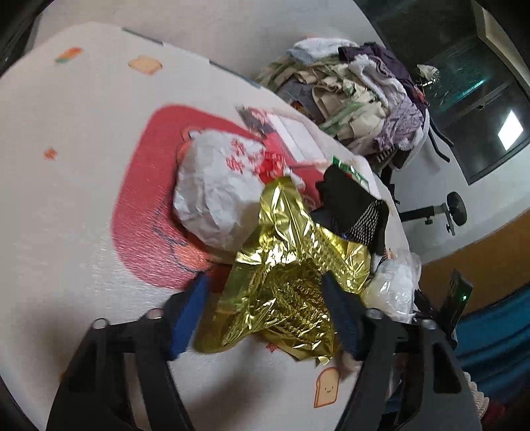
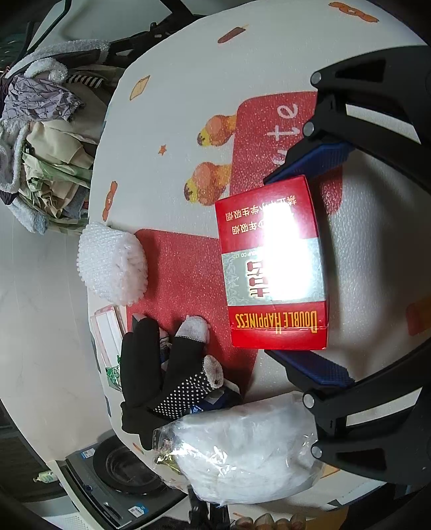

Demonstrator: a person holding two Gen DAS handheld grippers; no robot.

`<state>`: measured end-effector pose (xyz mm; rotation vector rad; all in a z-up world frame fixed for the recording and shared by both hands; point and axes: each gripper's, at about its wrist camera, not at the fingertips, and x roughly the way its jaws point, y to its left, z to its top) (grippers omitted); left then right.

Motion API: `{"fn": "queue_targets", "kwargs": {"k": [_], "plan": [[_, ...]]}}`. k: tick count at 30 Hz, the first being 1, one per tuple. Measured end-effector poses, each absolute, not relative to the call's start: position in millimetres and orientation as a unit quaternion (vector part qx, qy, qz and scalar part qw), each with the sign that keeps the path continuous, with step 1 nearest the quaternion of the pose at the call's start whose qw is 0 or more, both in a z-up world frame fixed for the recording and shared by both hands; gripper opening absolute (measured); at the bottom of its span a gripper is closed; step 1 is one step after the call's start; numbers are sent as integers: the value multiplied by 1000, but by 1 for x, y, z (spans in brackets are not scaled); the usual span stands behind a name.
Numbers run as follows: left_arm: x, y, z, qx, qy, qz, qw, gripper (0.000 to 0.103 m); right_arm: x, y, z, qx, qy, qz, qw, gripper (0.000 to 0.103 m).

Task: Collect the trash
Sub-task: 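Lift the gold foil and red box and carry them to the bin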

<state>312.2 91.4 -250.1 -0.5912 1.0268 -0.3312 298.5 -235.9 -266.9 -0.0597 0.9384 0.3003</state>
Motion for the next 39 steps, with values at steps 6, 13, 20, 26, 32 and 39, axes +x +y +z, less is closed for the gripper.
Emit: {"fn": "queue_targets", "kwargs": {"k": [6,13,20,26,32,39], "plan": [[308,83,-243,-228,481,-145,834,29,298,-234,-267,-31,449,145,881,90],[279,70,-178,-133,435,-163,875,12,289,-237,-255,-26,433,129,892,90],[247,66,-119,-46,388,-150,908,6,266,-245,-224,-6,406,113,907,90],[217,64,-99,-52,381,-166,908,6,235,-242,-190,3,376,123,918,90],[177,58,-92,-56,382,-180,905,6,192,-227,-160,1,349,144,926,90],[117,52,-96,-60,390,-203,896,6,144,-205,-145,0,336,168,927,90]]}}
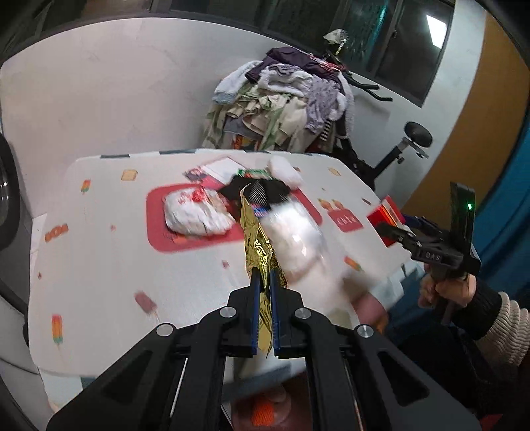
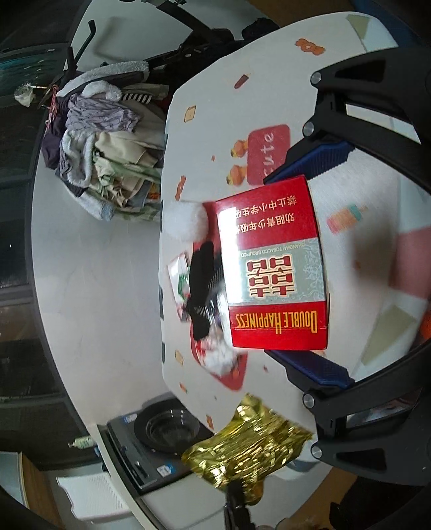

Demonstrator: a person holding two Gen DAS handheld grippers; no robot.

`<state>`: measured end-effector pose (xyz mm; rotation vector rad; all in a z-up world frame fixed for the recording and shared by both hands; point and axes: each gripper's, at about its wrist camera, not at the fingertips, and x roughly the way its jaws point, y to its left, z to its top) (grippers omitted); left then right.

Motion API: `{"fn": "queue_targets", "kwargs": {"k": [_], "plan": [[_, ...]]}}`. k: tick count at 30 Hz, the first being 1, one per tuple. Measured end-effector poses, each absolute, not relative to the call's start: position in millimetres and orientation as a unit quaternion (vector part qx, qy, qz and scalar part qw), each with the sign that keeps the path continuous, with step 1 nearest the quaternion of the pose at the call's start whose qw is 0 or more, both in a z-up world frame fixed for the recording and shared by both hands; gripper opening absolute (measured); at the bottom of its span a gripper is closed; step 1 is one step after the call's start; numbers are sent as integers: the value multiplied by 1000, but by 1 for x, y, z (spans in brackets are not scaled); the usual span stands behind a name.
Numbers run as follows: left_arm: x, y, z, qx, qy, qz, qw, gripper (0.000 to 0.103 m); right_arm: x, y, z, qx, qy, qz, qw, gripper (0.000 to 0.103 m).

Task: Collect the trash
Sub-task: 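Lift the gold foil and red box and carry them to the bin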

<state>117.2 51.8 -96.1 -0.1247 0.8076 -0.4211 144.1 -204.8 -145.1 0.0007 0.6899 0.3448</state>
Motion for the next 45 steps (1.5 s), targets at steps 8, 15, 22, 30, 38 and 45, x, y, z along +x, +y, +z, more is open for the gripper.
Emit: {"fn": "queue_targets", "kwargs": {"k": [8,15,22,30,38,45], "plan": [[54,31,-125,-45,418,-246,873,6,101,-176,-147,-9,338,197,920,90],[18,8,-159,-5,449,-273,851,6,79,-159,-151,-18,341,216,915,90],[-6,-15,-212,47,472,-279,835,6,59,-158,-165,-13,354,221,909,90],[1,-5,-241,14,483,-274,832,41,39,-161,-196,3,383,216,898,90],[-7,27,-193,-43,406,-199,891,90,19,-141,-233,5,425,236,874,90],[-14,46,-171,-48,371,-140,917,96,7,-115,-263,-11,467,262,844,90]]}}
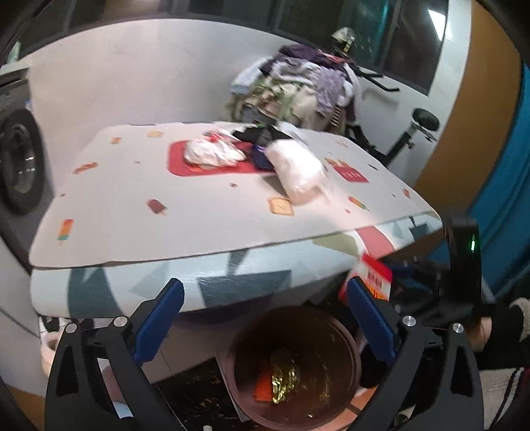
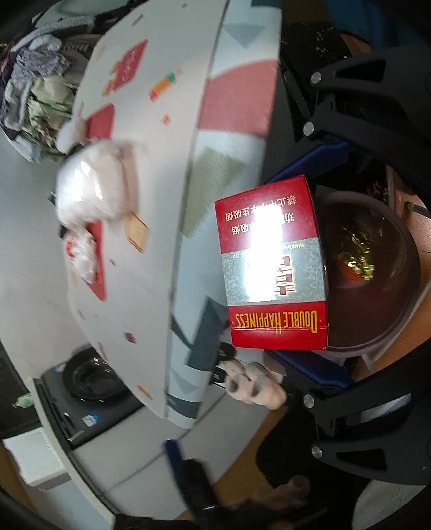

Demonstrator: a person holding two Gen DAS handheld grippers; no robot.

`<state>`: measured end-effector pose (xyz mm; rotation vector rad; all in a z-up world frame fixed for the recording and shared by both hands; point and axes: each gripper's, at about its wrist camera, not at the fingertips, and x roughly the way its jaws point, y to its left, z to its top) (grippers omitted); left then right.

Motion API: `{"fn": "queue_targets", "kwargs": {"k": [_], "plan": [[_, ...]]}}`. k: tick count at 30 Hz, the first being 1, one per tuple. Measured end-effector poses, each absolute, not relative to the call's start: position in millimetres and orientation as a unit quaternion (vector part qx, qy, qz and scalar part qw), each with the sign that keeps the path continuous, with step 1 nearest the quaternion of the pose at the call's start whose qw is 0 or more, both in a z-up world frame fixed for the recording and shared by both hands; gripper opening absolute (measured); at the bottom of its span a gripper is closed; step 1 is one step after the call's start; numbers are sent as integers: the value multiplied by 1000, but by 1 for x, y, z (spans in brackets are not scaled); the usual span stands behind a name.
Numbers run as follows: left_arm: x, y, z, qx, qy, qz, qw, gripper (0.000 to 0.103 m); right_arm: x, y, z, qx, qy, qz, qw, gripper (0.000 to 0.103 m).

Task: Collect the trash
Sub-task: 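Lift the gold foil and red box and carry them to the bin, then open both tools to drop the foil and box into the bin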

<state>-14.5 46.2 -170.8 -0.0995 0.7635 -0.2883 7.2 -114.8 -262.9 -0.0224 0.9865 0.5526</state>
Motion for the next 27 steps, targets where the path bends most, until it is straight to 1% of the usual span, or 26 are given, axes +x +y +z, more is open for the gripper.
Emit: {"fn": "queue_targets", "kwargs": {"k": [3,7,14,20,21,23,27], "plan": [[-20,54,-172,-67,368,-118,920,97,2,-103,-275,-32,484,273,831,90],[-25,52,-182,-84,376,-108,916,97,-3,-93,-277,-60,484,284,826,90],[-26,41,-196,-67,401,-102,908,97,2,-94,-281,-58,495,280,821,91],[-24,49,-201,-82,406,-87,906,97,3,-94,-283,-60,500,279,818,91],[-24,51,-201,-86,407,-84,906,97,3,-93,-284,-60,502,278,817,91],[-23,55,-202,-94,410,-77,904,97,4,-92,-285,-64,504,273,817,97],[-22,61,-205,-103,415,-69,901,97,4,-93,-286,-66,505,267,818,97]]}}
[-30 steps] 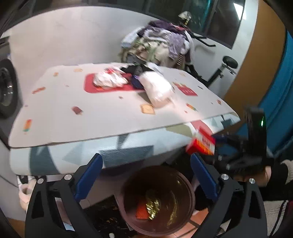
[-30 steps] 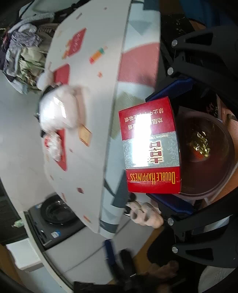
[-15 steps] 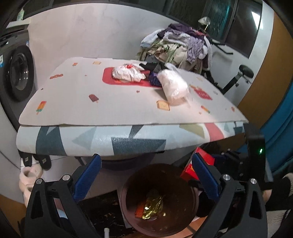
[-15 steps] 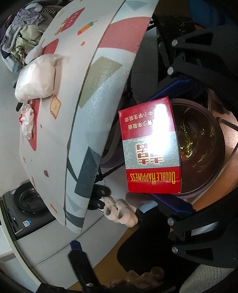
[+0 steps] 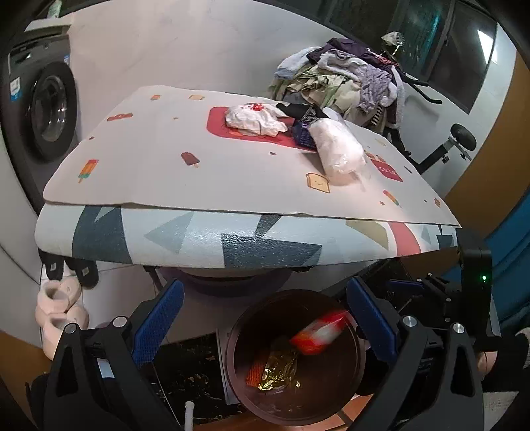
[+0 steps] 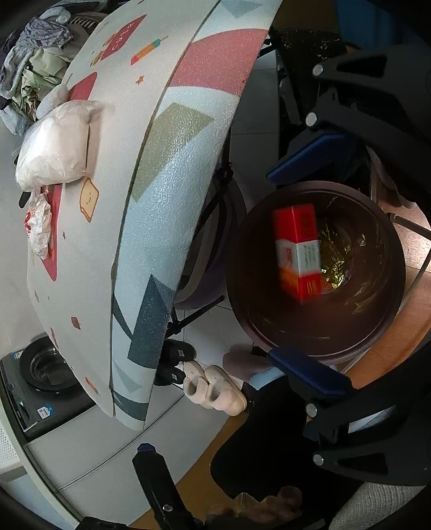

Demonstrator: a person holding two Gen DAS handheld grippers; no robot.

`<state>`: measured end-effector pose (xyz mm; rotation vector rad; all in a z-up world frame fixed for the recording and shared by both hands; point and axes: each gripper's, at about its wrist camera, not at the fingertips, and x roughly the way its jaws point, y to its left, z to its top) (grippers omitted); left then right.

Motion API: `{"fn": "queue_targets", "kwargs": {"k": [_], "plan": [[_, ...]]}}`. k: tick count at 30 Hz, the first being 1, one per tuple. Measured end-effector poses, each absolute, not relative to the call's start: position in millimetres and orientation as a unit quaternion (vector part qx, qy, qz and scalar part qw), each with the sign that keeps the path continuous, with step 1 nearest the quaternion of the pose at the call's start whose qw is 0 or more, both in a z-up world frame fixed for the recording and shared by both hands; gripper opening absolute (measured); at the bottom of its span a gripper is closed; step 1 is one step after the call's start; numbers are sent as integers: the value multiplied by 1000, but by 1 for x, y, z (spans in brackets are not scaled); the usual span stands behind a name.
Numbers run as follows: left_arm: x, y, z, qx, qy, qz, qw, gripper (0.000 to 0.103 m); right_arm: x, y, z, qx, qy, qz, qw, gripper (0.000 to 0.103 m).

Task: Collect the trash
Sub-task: 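Open both tools to drop the foil and box into the bin, then grasp the clear fluff bag with the right tool while the left tool grasps the white plastic bag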

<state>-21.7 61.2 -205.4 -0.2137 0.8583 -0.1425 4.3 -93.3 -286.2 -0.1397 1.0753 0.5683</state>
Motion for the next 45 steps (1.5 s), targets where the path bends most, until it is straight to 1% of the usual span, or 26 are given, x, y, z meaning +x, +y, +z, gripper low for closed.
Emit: {"fn": "queue_targets", "kwargs": {"k": [17,23,30,35,41,45], "plan": [[-19,66,-211,-114,421,-61,898,97,9,-102,-286,-45,503,249,826,97],[-16,69,-215,-123,426,-55,895,97,16,-109,-274,-32,492,238,837,97],[-6,80,-210,-129,421,-48,896,97,48,-130,-245,-8,466,187,865,97],[7,91,-209,-145,423,-40,893,97,77,-136,-233,-27,467,161,869,97],[26,107,-208,-156,420,-24,894,97,114,-137,-214,-61,426,170,886,97],[41,121,-207,-166,414,-10,895,97,152,-136,-208,-59,411,177,892,97]]}}
